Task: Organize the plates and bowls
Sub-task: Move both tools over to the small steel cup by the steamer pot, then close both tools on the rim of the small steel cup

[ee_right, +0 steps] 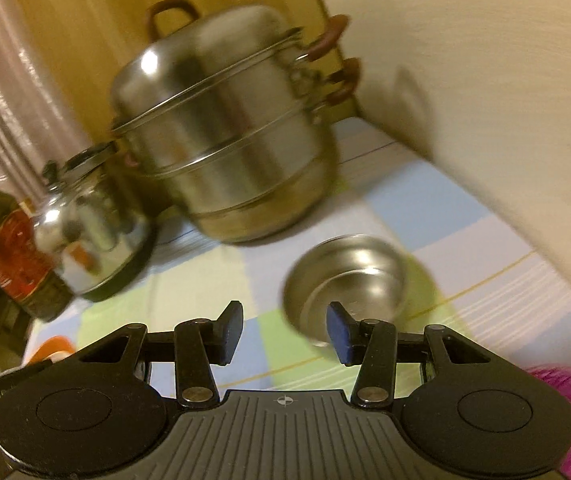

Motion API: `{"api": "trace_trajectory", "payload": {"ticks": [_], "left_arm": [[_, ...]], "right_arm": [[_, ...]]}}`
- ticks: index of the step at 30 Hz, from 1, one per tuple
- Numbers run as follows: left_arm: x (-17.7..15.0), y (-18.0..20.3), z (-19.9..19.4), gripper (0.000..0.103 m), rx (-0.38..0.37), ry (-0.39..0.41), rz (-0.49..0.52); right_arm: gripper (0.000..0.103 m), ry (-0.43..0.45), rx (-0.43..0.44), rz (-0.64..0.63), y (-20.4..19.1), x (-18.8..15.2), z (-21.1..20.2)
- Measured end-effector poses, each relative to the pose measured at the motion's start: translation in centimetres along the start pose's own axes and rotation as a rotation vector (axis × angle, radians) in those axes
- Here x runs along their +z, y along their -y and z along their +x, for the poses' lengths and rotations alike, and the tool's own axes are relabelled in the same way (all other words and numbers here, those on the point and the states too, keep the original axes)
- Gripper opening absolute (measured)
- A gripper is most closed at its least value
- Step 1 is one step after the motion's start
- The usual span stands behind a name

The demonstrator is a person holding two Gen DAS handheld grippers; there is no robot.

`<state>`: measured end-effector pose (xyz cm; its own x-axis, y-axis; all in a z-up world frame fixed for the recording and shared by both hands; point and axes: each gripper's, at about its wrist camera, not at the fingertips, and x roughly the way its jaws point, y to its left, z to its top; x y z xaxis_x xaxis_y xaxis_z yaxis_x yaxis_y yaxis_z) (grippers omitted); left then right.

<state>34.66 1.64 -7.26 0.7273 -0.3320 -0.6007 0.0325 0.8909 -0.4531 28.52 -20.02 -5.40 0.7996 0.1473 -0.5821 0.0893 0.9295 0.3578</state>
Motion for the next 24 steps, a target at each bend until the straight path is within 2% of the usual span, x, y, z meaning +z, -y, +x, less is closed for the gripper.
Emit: {"api": "trace_trajectory", "payload": {"ticks": [13, 20, 24], "left_arm": [[-0.6, 4.3, 5.3, 0.032, -0.054, -0.06, 0.055], [-0.8, 4.7, 8.8, 0.032, -0.056, -0.104, 0.059], [-0.8, 4.5, 10.0, 0.032, -0.071, -0.118, 0.039]], "right_arm": [[0.047, 0.012, -0.115, 0.036, 4.6, 1.3, 0.7], [0.047, -0.033, -0.12, 0.084, 6.7, 1.8, 2.7], [0.047, -0.051, -0.095, 0.096, 7.0, 2.0, 3.6]]}}
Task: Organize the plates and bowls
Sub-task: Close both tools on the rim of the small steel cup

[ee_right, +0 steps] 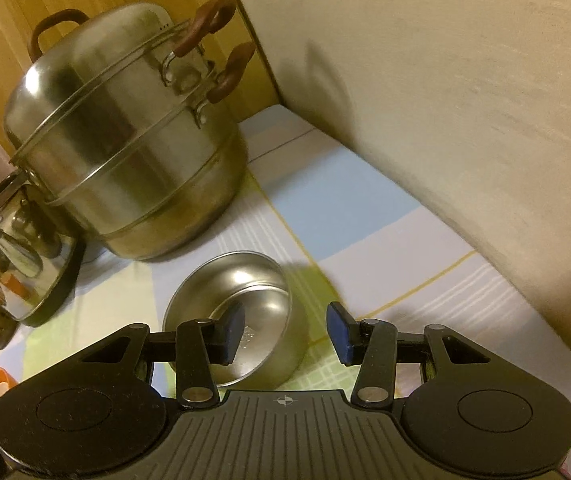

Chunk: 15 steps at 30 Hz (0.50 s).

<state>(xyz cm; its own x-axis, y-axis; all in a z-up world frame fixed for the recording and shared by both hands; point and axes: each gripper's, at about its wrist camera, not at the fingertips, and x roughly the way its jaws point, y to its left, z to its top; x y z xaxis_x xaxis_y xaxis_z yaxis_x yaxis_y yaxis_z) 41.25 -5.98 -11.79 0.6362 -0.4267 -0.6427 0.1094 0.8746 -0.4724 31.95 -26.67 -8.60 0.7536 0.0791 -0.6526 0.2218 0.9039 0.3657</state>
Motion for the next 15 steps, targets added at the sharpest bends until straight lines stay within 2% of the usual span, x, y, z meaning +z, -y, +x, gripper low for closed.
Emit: {"api": "trace_trajectory", "payload": {"ticks": [15], "left_arm": [[0.0, 0.4, 2.4, 0.031, -0.011, -0.046, 0.016]], "right_arm": [[0.046, -0.04, -0.003, 0.015, -0.2, -0.2, 1.8]]}}
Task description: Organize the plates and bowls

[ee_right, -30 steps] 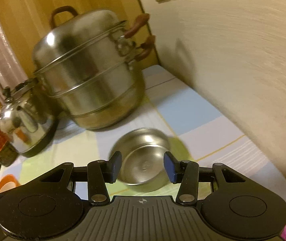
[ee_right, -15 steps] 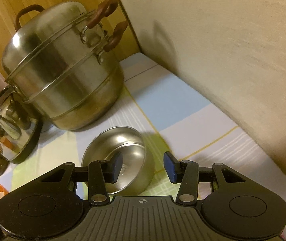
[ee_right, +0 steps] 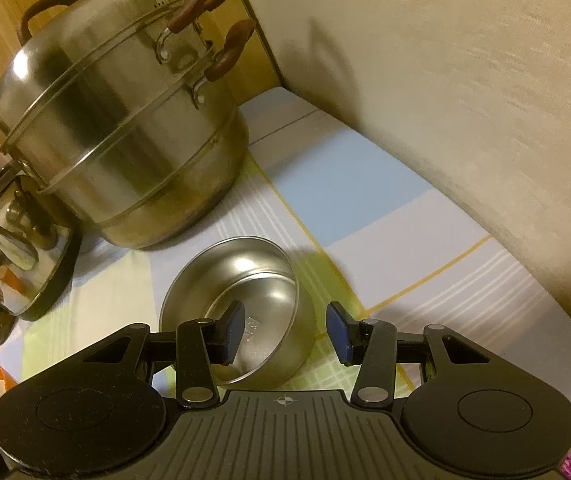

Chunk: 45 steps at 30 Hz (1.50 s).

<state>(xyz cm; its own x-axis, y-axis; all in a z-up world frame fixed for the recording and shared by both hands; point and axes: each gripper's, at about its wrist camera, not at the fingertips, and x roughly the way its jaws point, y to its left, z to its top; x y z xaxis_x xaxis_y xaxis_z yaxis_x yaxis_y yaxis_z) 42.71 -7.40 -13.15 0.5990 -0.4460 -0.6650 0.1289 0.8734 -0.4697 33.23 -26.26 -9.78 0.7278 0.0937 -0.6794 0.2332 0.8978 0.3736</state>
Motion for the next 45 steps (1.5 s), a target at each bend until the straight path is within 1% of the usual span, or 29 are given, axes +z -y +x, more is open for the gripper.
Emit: {"api": "trace_trajectory", "payload": {"ticks": [2, 4, 7, 11, 16, 18, 21, 25, 33, 37, 40, 45], "left_arm": [[0.1, -0.1, 0.2, 0.03, -0.003, -0.002, -0.007], [0.1, -0.1, 0.4, 0.026, -0.006, -0.006, -0.009], [0.2, -0.2, 0.7, 0.024, -0.015, -0.01, -0.009], [0.3, -0.2, 0.8, 0.02, -0.019, -0.007, -0.007], [0.2, -0.1, 1.0, 0.018, -0.021, -0.01, 0.003], [0.2, 0.0, 1.0, 0.016, -0.021, -0.012, 0.011], [0.3, 0.0, 1.0, 0.015, -0.021, -0.014, 0.019], [0.3, 0.1, 0.9, 0.013, -0.021, -0.016, 0.022], [-0.1, -0.3, -0.3, 0.012, 0.034, -0.029, 0.036], [-1.1, -1.0, -2.0, 0.012, 0.067, -0.038, 0.043], [-2.1, -2.1, -3.8, 0.012, 0.082, -0.041, 0.023], [-3.3, -3.9, -7.0, 0.009, 0.125, -0.035, -0.008]], "right_arm": [[0.046, -0.004, -0.004, -0.002, 0.0, 0.0, 0.2], [0.046, -0.008, -0.01, -0.006, 0.0, 0.0, 0.6], [0.046, -0.016, -0.015, -0.005, 0.2, 0.0, 1.0], [0.035, -0.032, -0.017, -0.022, 0.0, 0.0, 1.5], [0.027, -0.043, -0.023, -0.03, 0.0, 0.0, 1.9], [0.022, -0.044, -0.028, -0.038, -0.1, 0.0, 1.9], [0.016, -0.052, -0.025, -0.04, -0.1, -0.1, 2.1], [0.015, -0.056, -0.023, -0.044, -0.1, -0.1, 2.2], [0.014, -0.083, 0.004, -0.051, -1.1, -0.4, 1.9], [0.014, -0.111, 0.037, -0.055, -1.8, -1.1, 1.4], [0.014, -0.139, 0.071, -0.057, -2.5, -2.0, 0.9], [0.014, -0.186, 0.101, -0.113, -4.5, -4.1, 0.4]]}}
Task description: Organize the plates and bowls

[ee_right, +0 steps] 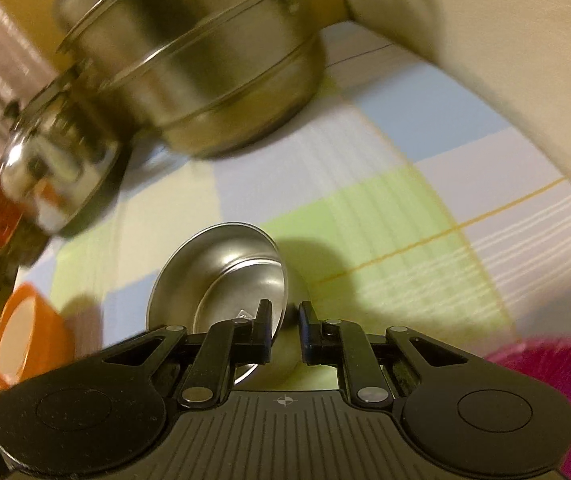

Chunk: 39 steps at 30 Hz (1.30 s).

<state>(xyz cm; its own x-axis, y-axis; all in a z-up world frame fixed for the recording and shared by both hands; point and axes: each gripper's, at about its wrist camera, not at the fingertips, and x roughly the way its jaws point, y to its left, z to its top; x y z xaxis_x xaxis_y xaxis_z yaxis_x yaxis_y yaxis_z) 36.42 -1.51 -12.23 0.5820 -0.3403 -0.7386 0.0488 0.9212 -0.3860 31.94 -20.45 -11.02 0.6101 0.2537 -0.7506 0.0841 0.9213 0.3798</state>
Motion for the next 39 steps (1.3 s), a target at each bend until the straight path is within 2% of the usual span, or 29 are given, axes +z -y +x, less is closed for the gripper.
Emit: {"api": "trace_trajectory", "payload": {"ticks": [7, 11, 15, 21, 29, 39], "left_arm": [[-2.3, -2.8, -4.3, 0.009, 0.043, 0.014, -0.045], [-3.5, -3.8, -5.7, 0.009, 0.069, 0.019, -0.046], [-4.4, -4.6, -6.3, 0.009, 0.062, 0.027, -0.052], [-4.4, -5.2, -6.0, 0.014, 0.064, 0.041, -0.063], [-4.1, -5.8, -5.6, 0.013, 0.049, 0.049, -0.115], [-4.1, -5.6, -5.2, 0.012, 0.042, 0.034, -0.105]], "right_arm": [[0.012, -0.04, 0.038, -0.077, -3.1, -3.5, -0.9], [0.012, -0.054, 0.053, -0.124, -4.6, -5.4, -1.2], [0.012, -0.058, 0.061, -0.153, -5.3, -6.6, -1.6], [0.013, -0.042, 0.051, -0.128, -5.0, -6.1, -1.2], [0.014, -0.031, 0.043, -0.122, -5.0, -5.7, -0.9], [0.014, -0.039, 0.045, -0.129, -5.3, -5.6, -0.3]]}}
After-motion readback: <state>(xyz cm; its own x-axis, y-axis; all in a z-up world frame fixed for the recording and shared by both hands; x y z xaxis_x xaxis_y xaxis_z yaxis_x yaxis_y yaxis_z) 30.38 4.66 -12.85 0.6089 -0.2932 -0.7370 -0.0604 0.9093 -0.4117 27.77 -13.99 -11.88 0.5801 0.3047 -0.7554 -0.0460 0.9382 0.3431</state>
